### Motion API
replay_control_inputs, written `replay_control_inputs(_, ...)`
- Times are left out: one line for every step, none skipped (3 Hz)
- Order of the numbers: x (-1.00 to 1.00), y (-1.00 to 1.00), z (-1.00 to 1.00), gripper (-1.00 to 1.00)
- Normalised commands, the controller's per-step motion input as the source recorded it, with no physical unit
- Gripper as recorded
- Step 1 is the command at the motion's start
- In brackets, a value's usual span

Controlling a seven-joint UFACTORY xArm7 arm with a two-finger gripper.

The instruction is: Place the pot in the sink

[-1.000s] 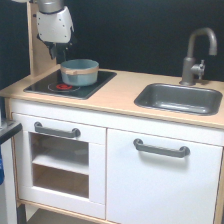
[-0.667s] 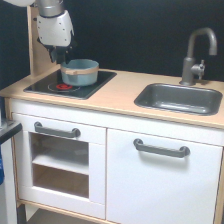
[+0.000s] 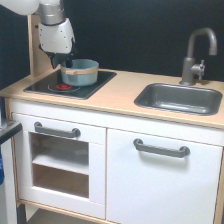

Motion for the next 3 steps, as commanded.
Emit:
replay_control_inputs(0.26,0.07,-0.59,-0.24)
replay_control_inputs(0.25,0.02,-0.17,-0.97)
replay_control_inputs(0.16,0.0,0.2,-0.99)
